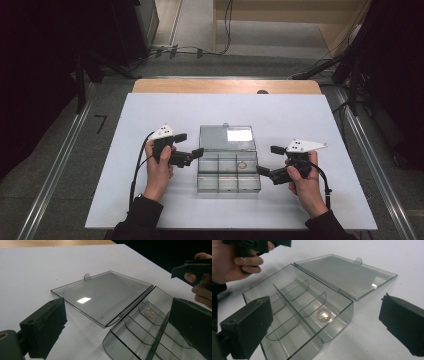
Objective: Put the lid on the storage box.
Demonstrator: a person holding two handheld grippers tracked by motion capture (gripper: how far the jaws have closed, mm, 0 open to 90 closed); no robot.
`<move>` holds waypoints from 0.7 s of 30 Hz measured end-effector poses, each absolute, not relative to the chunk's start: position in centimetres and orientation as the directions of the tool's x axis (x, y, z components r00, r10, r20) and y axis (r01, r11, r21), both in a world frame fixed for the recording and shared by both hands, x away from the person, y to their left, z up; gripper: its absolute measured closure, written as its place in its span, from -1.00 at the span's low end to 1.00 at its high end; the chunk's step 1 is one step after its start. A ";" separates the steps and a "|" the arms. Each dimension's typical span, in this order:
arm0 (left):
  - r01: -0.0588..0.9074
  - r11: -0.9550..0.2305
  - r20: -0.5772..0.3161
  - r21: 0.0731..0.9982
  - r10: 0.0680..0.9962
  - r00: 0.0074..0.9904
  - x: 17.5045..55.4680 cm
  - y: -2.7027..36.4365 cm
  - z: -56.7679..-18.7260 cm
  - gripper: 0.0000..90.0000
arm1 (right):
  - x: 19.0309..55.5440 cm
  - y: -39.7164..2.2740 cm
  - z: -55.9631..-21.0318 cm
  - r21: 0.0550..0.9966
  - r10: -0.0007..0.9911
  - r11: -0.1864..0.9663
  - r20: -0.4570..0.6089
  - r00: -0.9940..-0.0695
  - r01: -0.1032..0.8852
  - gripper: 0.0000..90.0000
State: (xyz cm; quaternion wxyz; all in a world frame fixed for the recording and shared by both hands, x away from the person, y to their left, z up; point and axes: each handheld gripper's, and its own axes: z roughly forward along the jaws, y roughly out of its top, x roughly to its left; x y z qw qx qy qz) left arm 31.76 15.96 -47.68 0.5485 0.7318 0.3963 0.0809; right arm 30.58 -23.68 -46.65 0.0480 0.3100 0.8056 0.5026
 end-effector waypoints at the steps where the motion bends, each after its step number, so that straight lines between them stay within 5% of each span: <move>1: 0.495 -0.082 -0.320 0.865 0.670 0.670 31.9 15.9 -47.8 -0.96 | 30.6 -23.7 -46.7 0.838 0.547 0.303 0.237 -0.803 0.454 -1.00; 21: 0.586 -0.038 -0.409 0.810 0.680 0.609 34.0 15.3 -49.7 -0.84 | 32.0 -23.1 -46.6 0.830 0.554 0.311 0.238 -0.798 0.464 -1.00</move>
